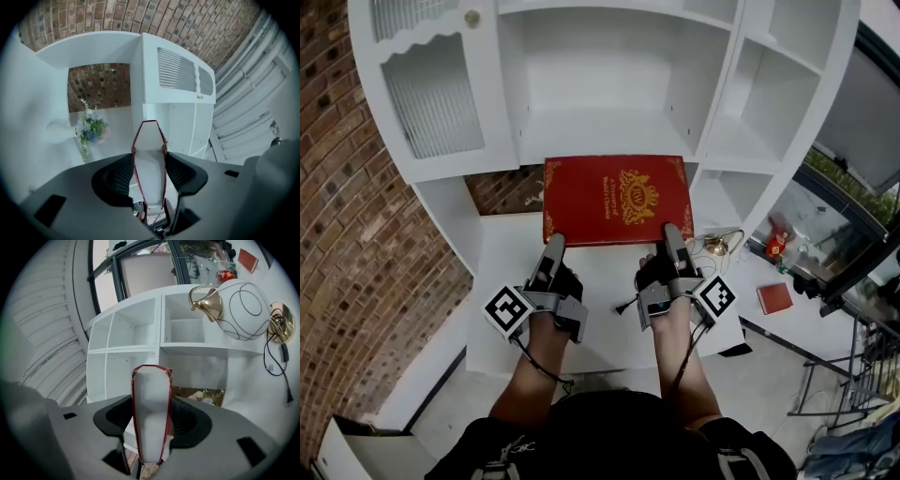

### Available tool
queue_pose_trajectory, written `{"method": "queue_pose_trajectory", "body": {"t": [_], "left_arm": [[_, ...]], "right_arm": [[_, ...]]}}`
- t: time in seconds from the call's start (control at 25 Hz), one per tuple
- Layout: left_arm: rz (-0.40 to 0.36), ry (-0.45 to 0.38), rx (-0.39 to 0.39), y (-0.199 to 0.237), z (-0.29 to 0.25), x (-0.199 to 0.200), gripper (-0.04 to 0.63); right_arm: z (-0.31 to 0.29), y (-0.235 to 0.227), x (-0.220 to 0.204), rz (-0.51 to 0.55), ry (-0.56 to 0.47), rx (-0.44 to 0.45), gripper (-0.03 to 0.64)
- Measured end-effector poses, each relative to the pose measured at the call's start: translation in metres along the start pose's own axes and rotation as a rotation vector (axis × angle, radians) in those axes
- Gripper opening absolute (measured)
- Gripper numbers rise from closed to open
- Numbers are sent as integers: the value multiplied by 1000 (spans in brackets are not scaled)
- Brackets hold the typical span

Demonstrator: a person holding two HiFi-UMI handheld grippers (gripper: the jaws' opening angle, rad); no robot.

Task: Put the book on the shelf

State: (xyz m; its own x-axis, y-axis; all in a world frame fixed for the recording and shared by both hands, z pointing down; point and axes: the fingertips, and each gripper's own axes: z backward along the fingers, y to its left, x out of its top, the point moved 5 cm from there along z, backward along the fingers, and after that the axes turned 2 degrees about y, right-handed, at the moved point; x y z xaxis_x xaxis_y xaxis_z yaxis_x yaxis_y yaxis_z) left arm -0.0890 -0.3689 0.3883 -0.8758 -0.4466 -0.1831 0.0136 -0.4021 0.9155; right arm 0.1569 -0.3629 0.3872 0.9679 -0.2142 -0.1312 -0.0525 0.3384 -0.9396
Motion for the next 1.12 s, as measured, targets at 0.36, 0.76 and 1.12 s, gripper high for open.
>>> {"method": "queue_pose_trajectory", "body": {"t": [0.36, 0.76, 1.12], "left_arm": [[-68, -24, 5, -13, -21, 5, 232], [-149, -65, 97, -13, -46, 22, 238], [-226, -96, 131, -11, -74, 39, 247]], "right_arm": [[-28, 7, 13, -24, 18, 28, 256], [-63, 10, 22, -31, 28, 21, 258], [-93, 9, 30, 68, 25, -18, 270]]}}
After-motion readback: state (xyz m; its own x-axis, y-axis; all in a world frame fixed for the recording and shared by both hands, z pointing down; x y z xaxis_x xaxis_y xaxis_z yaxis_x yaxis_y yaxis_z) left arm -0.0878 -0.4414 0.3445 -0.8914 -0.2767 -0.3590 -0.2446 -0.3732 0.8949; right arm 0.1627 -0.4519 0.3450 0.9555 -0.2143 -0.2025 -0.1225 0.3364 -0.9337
